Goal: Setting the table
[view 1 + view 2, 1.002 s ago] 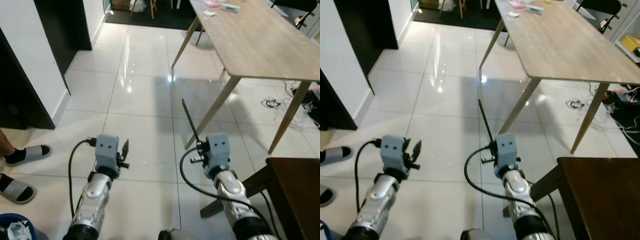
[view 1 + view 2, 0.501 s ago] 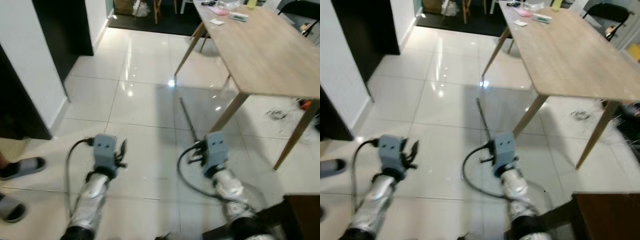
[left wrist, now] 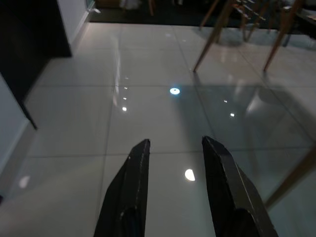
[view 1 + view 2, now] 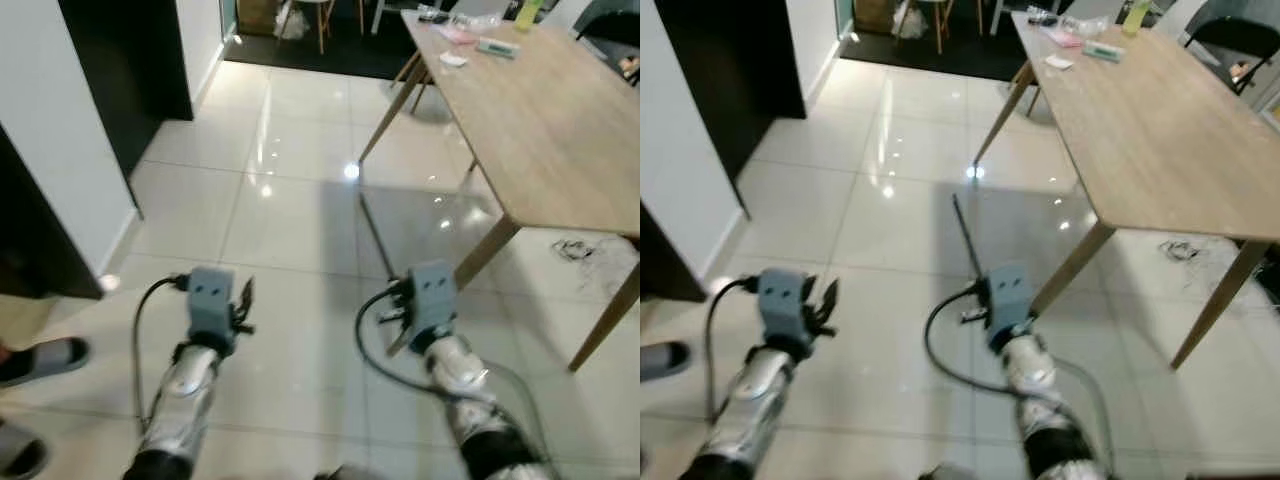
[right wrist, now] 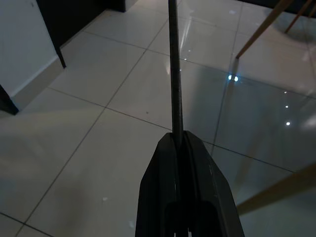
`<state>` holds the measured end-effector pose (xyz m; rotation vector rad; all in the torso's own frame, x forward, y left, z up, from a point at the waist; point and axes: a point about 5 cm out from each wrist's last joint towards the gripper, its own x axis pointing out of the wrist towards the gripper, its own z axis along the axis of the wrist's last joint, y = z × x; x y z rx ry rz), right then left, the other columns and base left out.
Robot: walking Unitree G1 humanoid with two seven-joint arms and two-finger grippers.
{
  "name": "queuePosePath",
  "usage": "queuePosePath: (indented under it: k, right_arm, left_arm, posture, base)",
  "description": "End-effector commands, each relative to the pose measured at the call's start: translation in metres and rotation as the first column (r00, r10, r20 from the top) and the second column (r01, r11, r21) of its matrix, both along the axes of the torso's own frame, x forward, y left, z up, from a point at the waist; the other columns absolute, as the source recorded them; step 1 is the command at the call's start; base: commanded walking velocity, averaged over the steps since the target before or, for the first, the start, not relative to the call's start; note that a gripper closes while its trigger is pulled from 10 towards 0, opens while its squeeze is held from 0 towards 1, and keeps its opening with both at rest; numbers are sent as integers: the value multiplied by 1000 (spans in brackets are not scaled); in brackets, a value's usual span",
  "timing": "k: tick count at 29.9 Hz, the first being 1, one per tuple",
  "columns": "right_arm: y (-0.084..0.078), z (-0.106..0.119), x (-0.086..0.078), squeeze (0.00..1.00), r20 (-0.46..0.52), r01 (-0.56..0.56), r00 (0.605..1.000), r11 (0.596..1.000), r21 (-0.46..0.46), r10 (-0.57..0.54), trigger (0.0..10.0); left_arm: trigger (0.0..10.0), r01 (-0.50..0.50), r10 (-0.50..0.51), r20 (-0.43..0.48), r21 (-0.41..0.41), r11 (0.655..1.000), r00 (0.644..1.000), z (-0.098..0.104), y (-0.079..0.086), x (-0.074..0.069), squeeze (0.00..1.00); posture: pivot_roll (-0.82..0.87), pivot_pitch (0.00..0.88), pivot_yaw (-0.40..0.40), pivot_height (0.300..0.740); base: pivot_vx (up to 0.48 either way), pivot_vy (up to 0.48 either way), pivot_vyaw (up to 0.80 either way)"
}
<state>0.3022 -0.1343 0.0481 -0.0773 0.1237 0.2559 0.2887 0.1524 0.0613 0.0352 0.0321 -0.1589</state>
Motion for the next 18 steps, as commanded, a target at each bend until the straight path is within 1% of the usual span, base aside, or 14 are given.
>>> queuePosePath:
  k: [1, 18]
  right_arm:
    - [-9, -2, -1, 0, -4, 25, 1000, 1000, -12, -25, 10000]
    - [-10, -3, 1, 0, -23, 41, 999, 999, 3, -41, 10000]
  left_arm:
    - [10000, 15, -15, -13, -4, 1000, 1000, -3, -5, -2, 0]
    - [10000, 4, -4, -9, -6, 1000, 1000, -2, -3, -1, 0]
  posture:
    - [34, 26, -48, 740]
    - [40, 33, -55, 740]
  base:
    - [337, 0, 0]
    - [339, 0, 0]
